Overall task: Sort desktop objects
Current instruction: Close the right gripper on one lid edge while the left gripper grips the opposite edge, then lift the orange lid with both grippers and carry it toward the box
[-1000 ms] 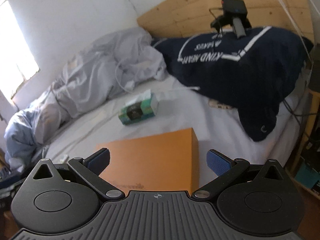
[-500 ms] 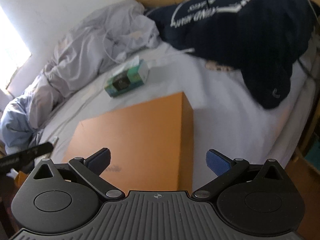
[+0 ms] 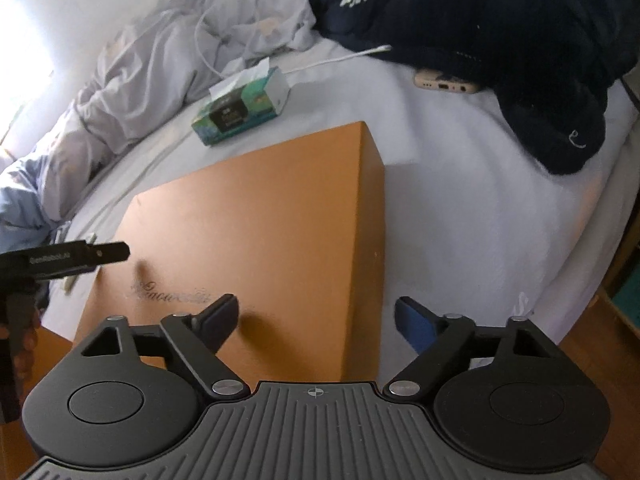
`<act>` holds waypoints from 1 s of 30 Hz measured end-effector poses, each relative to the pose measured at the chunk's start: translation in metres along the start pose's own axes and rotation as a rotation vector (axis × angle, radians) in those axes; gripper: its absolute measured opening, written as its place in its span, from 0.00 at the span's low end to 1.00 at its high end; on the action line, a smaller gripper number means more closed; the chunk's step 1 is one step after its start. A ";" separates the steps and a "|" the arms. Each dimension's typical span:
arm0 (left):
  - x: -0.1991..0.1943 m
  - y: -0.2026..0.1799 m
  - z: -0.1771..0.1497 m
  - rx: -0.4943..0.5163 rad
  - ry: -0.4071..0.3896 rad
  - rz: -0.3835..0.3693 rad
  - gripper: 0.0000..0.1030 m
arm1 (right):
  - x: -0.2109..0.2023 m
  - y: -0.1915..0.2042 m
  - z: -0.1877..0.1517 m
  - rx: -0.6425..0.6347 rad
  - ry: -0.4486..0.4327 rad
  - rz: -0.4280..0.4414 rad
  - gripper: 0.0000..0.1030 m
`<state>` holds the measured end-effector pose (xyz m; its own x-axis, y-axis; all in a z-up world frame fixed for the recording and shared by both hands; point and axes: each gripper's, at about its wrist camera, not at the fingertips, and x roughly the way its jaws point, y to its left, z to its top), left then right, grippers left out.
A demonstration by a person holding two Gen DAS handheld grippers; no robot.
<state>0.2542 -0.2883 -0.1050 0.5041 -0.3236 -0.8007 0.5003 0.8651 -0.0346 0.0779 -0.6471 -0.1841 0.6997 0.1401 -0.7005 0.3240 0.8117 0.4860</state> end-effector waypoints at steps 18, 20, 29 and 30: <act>0.011 0.011 -0.004 -0.041 0.022 -0.081 0.85 | 0.010 -0.006 0.000 0.036 0.029 0.059 0.88; 0.011 0.011 -0.004 -0.038 0.023 -0.082 0.83 | 0.011 -0.006 0.001 0.035 0.033 0.061 0.88; 0.010 0.009 -0.004 -0.060 0.027 -0.071 0.80 | 0.013 -0.002 0.004 0.027 0.045 0.049 0.87; 0.009 0.008 -0.004 -0.063 0.029 -0.071 0.80 | 0.013 -0.002 0.005 0.025 0.047 0.047 0.87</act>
<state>0.2599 -0.2822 -0.1153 0.4483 -0.3742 -0.8118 0.4883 0.8632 -0.1283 0.0897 -0.6494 -0.1914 0.6844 0.2045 -0.6999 0.3075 0.7894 0.5313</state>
